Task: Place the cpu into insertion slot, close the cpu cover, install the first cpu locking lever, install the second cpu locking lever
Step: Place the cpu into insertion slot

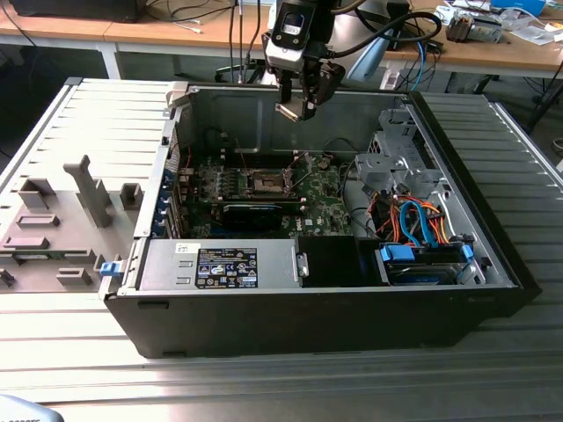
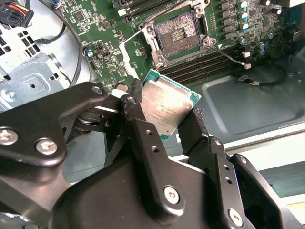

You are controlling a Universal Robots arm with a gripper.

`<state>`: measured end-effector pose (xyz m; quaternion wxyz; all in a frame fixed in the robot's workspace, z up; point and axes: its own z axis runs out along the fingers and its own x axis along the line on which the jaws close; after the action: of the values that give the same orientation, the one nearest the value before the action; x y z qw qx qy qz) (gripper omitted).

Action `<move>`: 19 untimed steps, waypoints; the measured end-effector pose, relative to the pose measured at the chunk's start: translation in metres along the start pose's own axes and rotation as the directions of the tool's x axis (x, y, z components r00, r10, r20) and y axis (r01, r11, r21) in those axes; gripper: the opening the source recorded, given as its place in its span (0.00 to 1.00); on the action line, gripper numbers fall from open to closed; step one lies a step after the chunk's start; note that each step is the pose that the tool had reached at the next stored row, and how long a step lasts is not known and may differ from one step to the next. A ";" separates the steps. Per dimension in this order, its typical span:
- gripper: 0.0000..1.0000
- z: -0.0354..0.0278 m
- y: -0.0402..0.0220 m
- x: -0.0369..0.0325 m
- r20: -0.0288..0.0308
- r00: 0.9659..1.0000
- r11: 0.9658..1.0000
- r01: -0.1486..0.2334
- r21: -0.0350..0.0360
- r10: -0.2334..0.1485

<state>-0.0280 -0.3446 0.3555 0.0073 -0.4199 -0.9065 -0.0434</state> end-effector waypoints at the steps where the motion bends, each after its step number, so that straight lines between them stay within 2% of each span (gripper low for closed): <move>1: 0.55 0.0000 0.0000 0.0000 0.000 1.000 1.000 -0.001 0.000 0.001; 19: 0.55 0.0000 0.0000 0.0000 0.001 1.000 1.000 -0.018 -0.001 0.018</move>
<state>-0.0280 -0.3446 0.3556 0.0069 -0.4282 -0.9026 -0.0435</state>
